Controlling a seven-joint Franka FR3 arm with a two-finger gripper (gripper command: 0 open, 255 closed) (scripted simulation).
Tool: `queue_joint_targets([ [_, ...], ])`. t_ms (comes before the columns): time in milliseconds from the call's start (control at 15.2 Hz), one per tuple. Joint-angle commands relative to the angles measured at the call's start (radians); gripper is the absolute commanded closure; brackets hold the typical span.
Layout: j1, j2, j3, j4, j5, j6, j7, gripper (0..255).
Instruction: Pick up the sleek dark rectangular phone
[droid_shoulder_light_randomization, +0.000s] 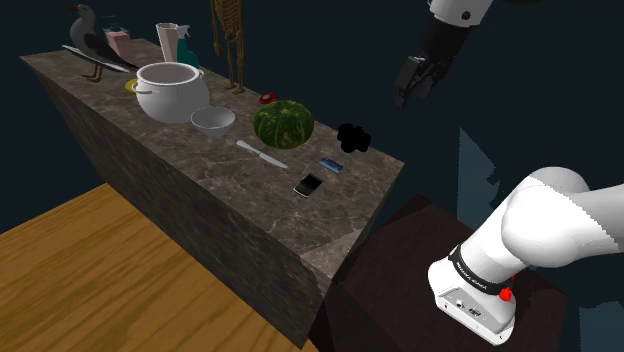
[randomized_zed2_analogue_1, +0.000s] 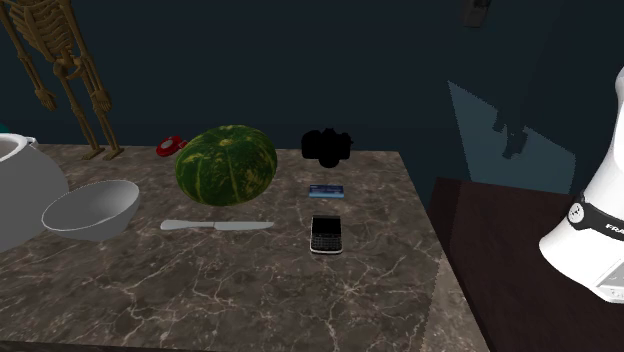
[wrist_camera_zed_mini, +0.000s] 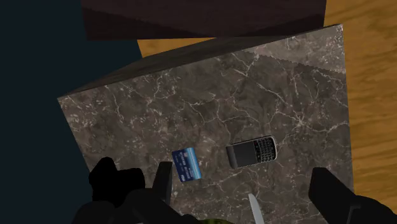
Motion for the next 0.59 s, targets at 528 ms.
queue_joint_targets([
  [528,-0.052,0.147,0.126,-0.129,0.093,0.268,0.326,0],
])
